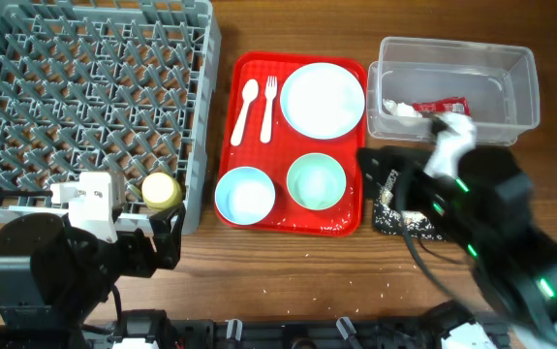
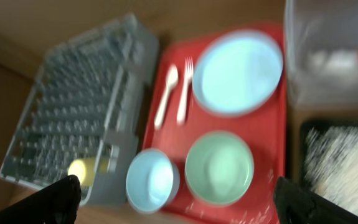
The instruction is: Sort waste into correct bins and load items into the dishwasher rack
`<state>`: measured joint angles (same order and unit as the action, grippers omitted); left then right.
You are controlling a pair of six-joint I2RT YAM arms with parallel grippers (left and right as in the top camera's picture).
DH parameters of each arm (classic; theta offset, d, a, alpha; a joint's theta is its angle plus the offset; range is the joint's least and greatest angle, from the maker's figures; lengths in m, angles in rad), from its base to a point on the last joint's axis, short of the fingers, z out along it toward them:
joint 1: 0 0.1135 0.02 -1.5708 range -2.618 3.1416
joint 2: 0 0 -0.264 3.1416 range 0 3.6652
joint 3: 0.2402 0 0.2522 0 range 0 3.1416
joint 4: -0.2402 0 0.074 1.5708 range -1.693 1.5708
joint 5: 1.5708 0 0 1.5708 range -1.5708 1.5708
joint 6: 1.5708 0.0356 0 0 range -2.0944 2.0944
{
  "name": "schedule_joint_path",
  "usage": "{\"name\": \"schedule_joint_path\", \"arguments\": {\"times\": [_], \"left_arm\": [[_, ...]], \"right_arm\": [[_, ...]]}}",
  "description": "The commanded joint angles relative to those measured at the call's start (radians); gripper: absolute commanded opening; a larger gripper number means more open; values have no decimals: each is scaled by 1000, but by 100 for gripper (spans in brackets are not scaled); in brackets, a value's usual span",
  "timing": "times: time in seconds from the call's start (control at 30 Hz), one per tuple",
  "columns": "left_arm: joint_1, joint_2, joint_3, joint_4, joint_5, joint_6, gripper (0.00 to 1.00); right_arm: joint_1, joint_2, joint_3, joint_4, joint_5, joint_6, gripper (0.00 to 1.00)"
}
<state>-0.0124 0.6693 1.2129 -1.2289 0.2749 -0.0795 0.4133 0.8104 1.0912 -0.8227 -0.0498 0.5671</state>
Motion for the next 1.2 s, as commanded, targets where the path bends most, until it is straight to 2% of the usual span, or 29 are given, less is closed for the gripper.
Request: {"name": "schedule_joint_path", "arguments": {"times": [0.0, 0.13, 0.2, 0.33, 0.47, 0.57, 0.77, 0.9, 1.17], "left_arm": [[-3, -1, 3, 1, -6, 20, 100], [-3, -1, 3, 1, -6, 20, 100], [-3, -1, 3, 1, -6, 20, 100], [-3, -1, 3, 1, -6, 20, 100], [-3, -1, 3, 1, -6, 20, 100], [-3, -1, 3, 1, -6, 20, 100], [-3, -1, 3, 1, -6, 20, 100], [-3, -1, 3, 1, -6, 20, 100], [-3, -1, 3, 1, -6, 20, 100]], "right_arm": [[-57, -209, -41, -6, 226, -124, 100], [-182, -420, -218, 21, 252, -114, 100], [-227, -502, -323, 91, 253, -124, 100], [-312, -707, -651, 287, 206, -114, 100], [-336, -807, -872, 439, 208, 3, 100], [-340, -806, -986, 558, 213, 87, 100], [-340, -807, -1011, 646, 222, 90, 100], [-340, -807, -1086, 849, 222, 90, 100], [-340, -807, -1086, 848, 211, 91, 100]]}}
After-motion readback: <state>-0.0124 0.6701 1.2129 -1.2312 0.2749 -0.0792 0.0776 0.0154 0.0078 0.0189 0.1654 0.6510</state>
